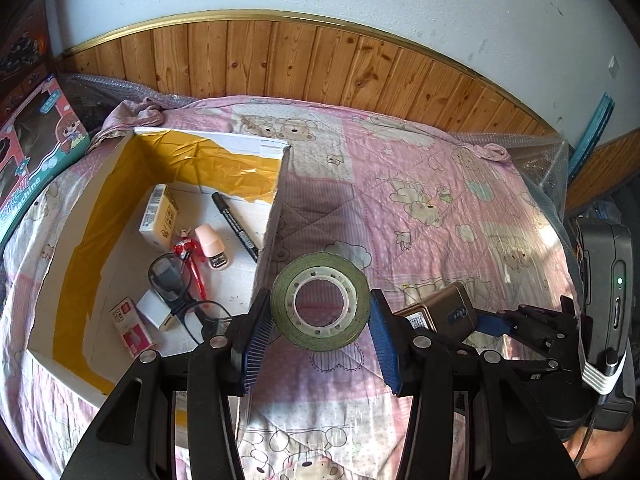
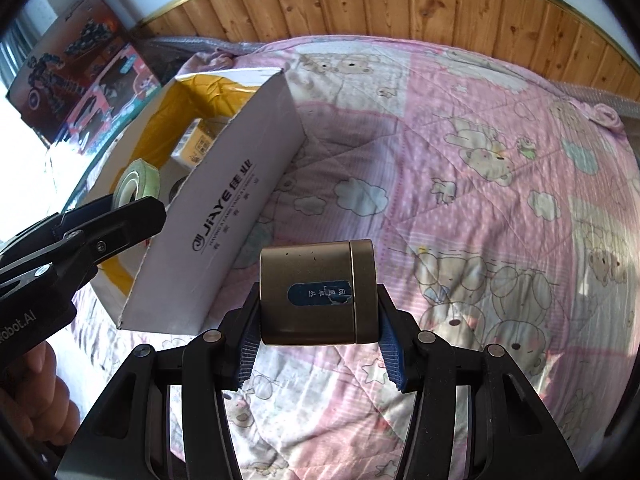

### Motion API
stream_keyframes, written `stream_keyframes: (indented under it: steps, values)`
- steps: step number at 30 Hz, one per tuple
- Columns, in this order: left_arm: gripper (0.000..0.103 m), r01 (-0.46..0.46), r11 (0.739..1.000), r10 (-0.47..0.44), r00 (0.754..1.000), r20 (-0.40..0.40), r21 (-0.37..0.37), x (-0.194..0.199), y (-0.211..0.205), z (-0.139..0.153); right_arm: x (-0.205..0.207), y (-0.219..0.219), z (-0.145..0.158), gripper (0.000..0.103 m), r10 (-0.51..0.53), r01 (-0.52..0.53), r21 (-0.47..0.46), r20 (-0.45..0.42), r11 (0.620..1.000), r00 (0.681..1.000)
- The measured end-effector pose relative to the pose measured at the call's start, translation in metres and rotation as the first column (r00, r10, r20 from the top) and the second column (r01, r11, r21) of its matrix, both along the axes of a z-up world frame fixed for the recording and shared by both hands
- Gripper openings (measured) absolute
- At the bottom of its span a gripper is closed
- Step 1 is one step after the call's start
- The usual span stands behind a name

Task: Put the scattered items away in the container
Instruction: 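Carry the gold tin and green tape roll with both tools over the cardboard box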

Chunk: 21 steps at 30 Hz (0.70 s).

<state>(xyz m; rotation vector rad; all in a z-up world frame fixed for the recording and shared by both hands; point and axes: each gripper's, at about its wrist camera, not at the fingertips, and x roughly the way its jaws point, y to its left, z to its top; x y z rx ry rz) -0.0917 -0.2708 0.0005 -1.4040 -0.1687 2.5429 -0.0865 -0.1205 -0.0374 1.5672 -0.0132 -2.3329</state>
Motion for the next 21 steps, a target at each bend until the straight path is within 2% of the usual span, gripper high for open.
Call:
stream_keyframes:
  steps: [9,16,21]
  values:
    - [0.049,-0.125,0.990,0.124,0.992,0.021,0.068,0.017,-0.053,-0.001,0.003,-0.041,0.015,0.054,0.115,-0.115,-0.011,-0.023,0.993,0.993]
    - [0.049,-0.250,0.961,0.244,0.968,0.061,0.121,0.027,-0.102,-0.010,0.005,-0.062,0.030,0.054,0.172,-0.173,-0.016,-0.048,0.985,0.984]
    - [0.049,-0.318,0.940,0.313,0.948,0.057,0.125,0.033,-0.130,-0.009,0.003,-0.075,0.040,0.054,0.201,-0.203,-0.025,-0.068,0.979,0.977]
